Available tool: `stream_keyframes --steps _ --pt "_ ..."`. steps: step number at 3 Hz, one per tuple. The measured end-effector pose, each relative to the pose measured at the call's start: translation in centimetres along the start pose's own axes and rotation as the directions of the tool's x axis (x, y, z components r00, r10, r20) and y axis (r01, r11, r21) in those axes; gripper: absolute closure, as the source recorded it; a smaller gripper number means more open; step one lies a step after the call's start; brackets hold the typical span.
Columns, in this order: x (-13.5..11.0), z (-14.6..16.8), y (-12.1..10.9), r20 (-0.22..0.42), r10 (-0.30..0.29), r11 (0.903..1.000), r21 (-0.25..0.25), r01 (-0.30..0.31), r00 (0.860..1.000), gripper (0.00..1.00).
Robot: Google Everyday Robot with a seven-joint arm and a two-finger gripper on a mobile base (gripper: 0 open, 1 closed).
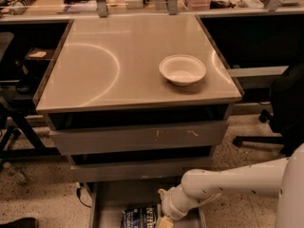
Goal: Pick blue chip bag from bottom drawer and place on counter
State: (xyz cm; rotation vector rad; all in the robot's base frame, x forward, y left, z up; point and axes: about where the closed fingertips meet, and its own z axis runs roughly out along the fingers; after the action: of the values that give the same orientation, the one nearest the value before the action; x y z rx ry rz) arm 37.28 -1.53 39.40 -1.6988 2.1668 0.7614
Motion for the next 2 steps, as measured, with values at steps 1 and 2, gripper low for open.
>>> stream_keyframes --steps 1,2 --pt "0.0 0.0 0.0 0.000 0.000 1.0000 0.000 0.000 1.000 0.00" --pt "-0.2 3.4 -0.2 0.034 -0.004 0.9997 -0.023 0.005 0.999 0.00"
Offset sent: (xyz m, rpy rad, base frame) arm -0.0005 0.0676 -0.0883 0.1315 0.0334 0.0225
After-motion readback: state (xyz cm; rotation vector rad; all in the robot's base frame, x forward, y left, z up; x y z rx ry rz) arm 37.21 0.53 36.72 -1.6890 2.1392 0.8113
